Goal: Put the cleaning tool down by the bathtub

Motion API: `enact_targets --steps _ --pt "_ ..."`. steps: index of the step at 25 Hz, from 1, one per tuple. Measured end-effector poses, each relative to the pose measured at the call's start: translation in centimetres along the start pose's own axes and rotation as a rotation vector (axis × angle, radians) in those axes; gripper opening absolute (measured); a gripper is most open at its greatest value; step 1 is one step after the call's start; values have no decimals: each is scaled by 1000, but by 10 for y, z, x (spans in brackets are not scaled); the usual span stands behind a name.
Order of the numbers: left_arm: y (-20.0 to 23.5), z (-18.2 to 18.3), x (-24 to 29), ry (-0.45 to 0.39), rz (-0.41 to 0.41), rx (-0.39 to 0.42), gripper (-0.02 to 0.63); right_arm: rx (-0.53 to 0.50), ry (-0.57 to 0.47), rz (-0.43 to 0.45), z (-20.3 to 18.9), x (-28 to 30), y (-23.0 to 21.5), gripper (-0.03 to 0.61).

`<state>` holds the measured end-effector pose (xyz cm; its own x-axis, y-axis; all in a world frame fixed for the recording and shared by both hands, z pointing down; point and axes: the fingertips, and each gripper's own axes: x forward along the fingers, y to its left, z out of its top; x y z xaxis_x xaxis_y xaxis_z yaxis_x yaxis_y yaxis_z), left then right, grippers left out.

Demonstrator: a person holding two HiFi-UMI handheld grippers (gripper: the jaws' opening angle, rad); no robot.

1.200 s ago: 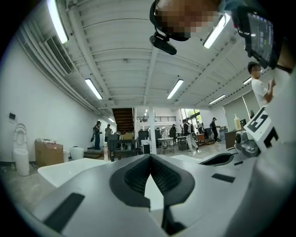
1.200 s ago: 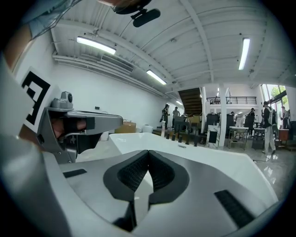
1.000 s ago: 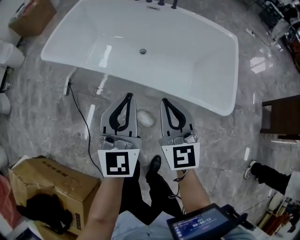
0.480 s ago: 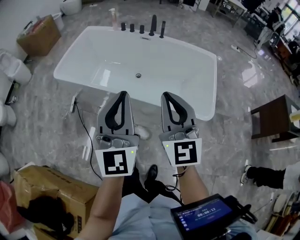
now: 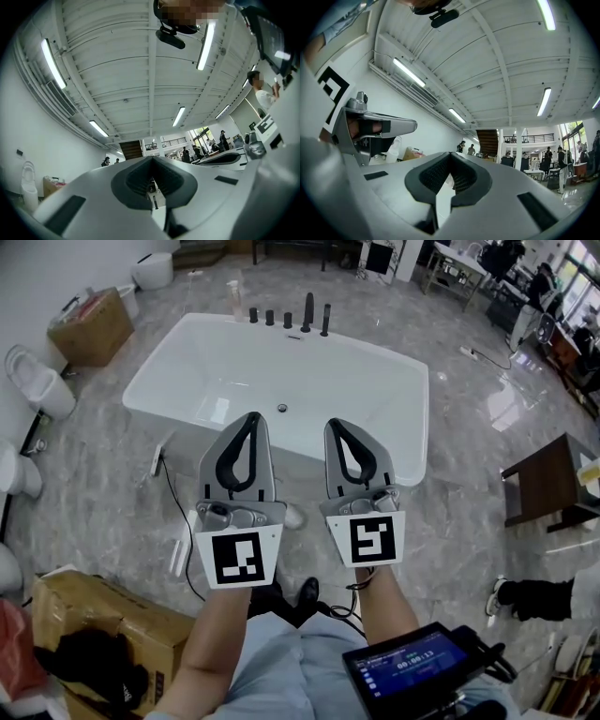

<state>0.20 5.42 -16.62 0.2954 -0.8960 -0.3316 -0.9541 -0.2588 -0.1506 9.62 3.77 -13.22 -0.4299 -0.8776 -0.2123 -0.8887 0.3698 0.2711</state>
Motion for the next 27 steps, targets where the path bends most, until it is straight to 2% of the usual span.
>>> enact_targets --steps 9,27 --pt "-11 26 -9 -15 -2 17 15 -3 -34 -11 25 -14 -4 12" --pt "-20 27 -8 -15 -19 41 15 -2 -51 -10 28 -15 -4 12"
